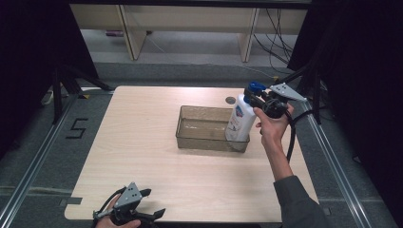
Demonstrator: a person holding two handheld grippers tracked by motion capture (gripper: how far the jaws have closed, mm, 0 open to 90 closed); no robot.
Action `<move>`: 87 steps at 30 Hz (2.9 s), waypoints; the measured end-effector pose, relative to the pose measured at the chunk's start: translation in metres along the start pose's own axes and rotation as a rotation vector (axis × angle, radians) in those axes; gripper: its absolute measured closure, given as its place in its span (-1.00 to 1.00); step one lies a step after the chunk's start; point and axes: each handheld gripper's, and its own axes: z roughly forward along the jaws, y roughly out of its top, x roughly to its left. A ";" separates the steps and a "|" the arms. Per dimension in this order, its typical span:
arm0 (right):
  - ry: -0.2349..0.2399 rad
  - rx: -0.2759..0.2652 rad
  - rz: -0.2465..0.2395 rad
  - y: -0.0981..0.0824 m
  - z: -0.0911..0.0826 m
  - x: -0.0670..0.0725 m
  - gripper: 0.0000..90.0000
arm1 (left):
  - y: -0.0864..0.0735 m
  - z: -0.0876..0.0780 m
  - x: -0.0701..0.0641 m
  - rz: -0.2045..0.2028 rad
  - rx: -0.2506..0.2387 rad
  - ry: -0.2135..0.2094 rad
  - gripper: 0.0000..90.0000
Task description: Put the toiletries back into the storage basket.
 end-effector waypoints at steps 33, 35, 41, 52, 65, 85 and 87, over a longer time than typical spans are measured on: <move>0.067 0.007 0.034 -0.008 -0.005 0.019 0.32 | 0.001 -0.002 0.000 0.012 0.015 0.004 -0.67; 0.057 0.004 0.004 -0.008 -0.004 0.020 0.32 | 0.000 -0.002 0.000 0.010 0.010 0.002 -0.67; 0.047 0.013 0.010 -0.008 -0.006 0.019 0.31 | 0.000 -0.001 0.000 0.011 0.011 0.001 -0.67; 0.042 0.017 0.042 -0.010 -0.012 0.014 0.04 | 0.000 -0.001 0.000 0.010 0.009 0.003 -0.67; 0.065 0.022 0.069 -0.014 -0.022 0.014 -0.22 | 0.000 0.000 0.000 0.005 0.006 0.000 -0.67; 0.091 0.003 0.086 -0.020 -0.041 0.016 -0.35 | -0.001 0.000 0.000 0.002 0.003 0.000 -0.67; 0.102 0.003 0.090 -0.021 -0.042 0.015 -0.35 | 0.000 0.000 -0.001 0.003 0.007 0.001 -0.67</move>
